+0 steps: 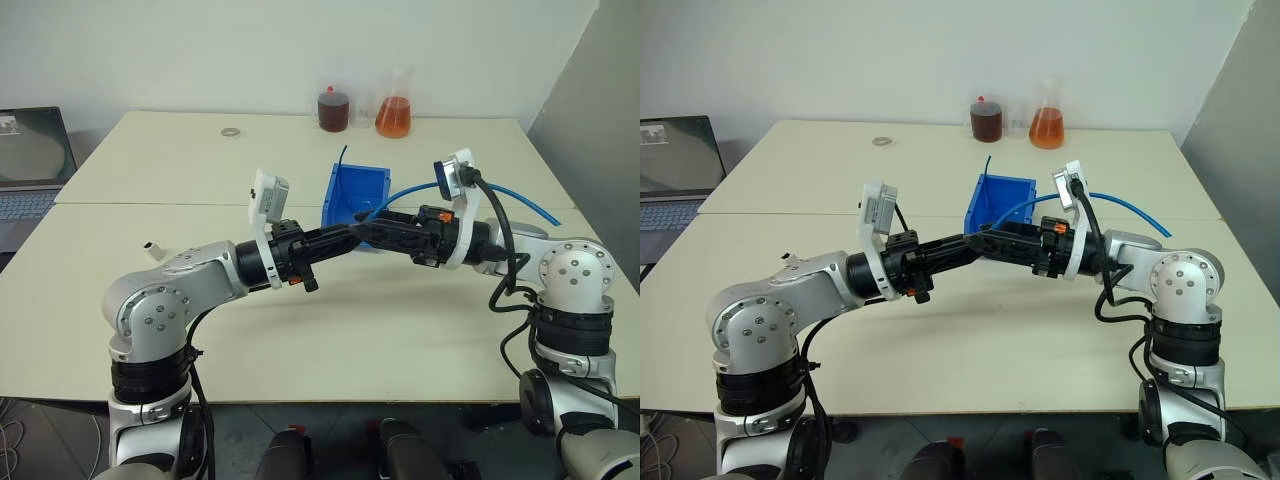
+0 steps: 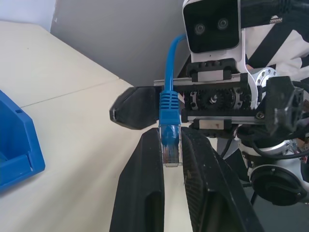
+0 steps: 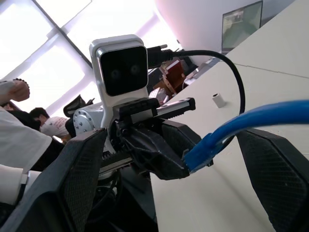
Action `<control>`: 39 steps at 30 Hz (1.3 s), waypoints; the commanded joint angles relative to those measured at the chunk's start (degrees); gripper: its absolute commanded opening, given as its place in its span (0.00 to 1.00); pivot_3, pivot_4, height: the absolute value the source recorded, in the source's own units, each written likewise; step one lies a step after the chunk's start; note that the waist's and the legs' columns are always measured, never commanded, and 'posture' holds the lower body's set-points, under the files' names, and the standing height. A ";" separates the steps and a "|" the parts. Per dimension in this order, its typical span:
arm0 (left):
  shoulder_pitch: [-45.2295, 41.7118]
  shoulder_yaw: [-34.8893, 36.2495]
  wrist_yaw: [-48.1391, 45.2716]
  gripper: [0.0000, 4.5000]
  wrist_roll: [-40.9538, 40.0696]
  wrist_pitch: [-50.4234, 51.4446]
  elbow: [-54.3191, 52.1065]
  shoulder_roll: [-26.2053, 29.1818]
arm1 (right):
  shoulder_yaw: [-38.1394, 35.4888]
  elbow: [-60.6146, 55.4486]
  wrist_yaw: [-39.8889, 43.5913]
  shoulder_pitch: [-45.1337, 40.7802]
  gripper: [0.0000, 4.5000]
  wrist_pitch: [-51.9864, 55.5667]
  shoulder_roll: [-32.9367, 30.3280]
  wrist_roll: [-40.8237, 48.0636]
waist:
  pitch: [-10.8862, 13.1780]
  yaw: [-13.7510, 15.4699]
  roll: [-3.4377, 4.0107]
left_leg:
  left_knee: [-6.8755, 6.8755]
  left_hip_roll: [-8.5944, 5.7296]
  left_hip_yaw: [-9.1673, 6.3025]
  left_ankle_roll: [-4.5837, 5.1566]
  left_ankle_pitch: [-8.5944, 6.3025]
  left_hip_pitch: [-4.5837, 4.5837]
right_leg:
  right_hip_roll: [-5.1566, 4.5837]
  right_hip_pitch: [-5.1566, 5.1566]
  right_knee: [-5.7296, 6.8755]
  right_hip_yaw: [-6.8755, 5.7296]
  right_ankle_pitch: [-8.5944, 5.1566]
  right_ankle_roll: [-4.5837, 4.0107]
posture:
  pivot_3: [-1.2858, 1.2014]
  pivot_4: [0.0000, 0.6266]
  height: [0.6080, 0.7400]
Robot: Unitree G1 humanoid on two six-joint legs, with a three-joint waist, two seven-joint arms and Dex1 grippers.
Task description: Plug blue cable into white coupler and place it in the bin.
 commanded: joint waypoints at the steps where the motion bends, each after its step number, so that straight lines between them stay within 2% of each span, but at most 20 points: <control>1: -1.28 -0.03 -0.22 0.05 -1.13 -2.00 0.61 0.46 | -1.33 -1.28 -0.96 -0.80 1.00 0.80 -0.15 4.27 | 0.00 0.00 0.00 | 0.00 0.00 0.00 0.00 0.00 0.00 | 0.00 0.00 0.00 0.00 -0.03 0.05 | 0.52 0.24 1.00; 4: -1.73 -0.37 -0.18 0.05 -1.39 -2.53 0.91 0.48 | 0.28 -2.68 -0.93 0.20 0.89 0.03 -0.49 3.66 | 0.00 0.00 0.00 | -0.01 0.00 0.00 0.00 0.00 -0.02 | 0.00 -0.02 -0.01 -0.01 -0.06 0.11 | 0.52 0.24 1.00; 9: -1.07 -0.28 -0.18 0.05 -2.22 -2.46 0.50 1.00 | -0.17 -1.72 -2.86 0.17 0.60 -0.77 0.82 4.30 | 0.00 -0.04 0.00 | -0.03 0.01 0.01 0.00 0.00 -0.04 | 0.00 -0.03 -0.04 0.01 -0.08 0.13 | 0.52 0.24 1.00; 19: -0.08 -0.22 0.40 0.05 -4.30 -2.58 -0.22 2.48 | -1.31 0.55 -4.47 -0.51 0.15 -1.26 1.75 5.34 | 0.01 -0.01 0.01 | -0.05 0.01 0.02 0.00 0.00 -0.05 | 0.00 -0.04 -0.07 0.01 -0.10 0.17 | 0.52 0.24 1.00; 22: -0.16 -0.14 0.67 0.05 -5.02 -2.53 -0.15 2.50 | -1.30 0.78 -4.43 -0.53 0.04 -1.31 1.56 5.60 | 0.01 -0.01 0.01 | -0.05 0.03 0.02 0.00 0.00 -0.06 | 0.00 -0.04 -0.08 0.02 -0.09 0.16 | 0.52 0.24 1.00; 32: 0.14 -0.02 1.44 0.05 -5.31 -4.70 0.23 2.25 | 0.11 -0.51 -3.83 -0.34 0.04 -1.44 0.76 5.95 | 0.02 -0.02 0.02 | -0.07 0.02 0.02 0.00 0.00 -0.07 | 0.00 -0.04 -0.12 0.01 -0.11 0.19 | 0.52 0.24 1.00; 33: 0.48 0.48 1.15 0.21 -6.02 -4.75 0.14 2.44 | 0.18 -0.06 -4.24 -0.63 0.04 -2.06 0.90 5.17 | 0.02 -0.03 0.02 | -0.07 0.02 0.02 0.00 0.00 -0.07 | 0.00 -0.04 -0.12 0.01 -0.12 0.20 | 0.52 0.24 1.00; 34: 0.72 0.82 0.96 0.23 -6.54 -4.78 0.06 2.60 | 0.22 0.25 -4.50 -0.82 0.04 -2.48 0.98 4.70 | 0.02 -0.05 0.02 | -0.08 0.02 0.02 0.00 0.00 -0.06 | 0.00 -0.04 -0.13 0.01 -0.12 0.20 | 0.52 0.24 1.00; 39: 2.80 1.75 0.42 0.49 -8.73 -3.98 -1.54 4.89 | 0.93 1.18 -4.41 -1.18 0.04 -4.13 0.88 3.12 | 0.03 -0.11 0.03 | -0.10 0.04 0.02 0.00 0.00 -0.07 | 0.01 -0.06 -0.14 0.02 -0.14 0.23 | 0.52 0.24 1.00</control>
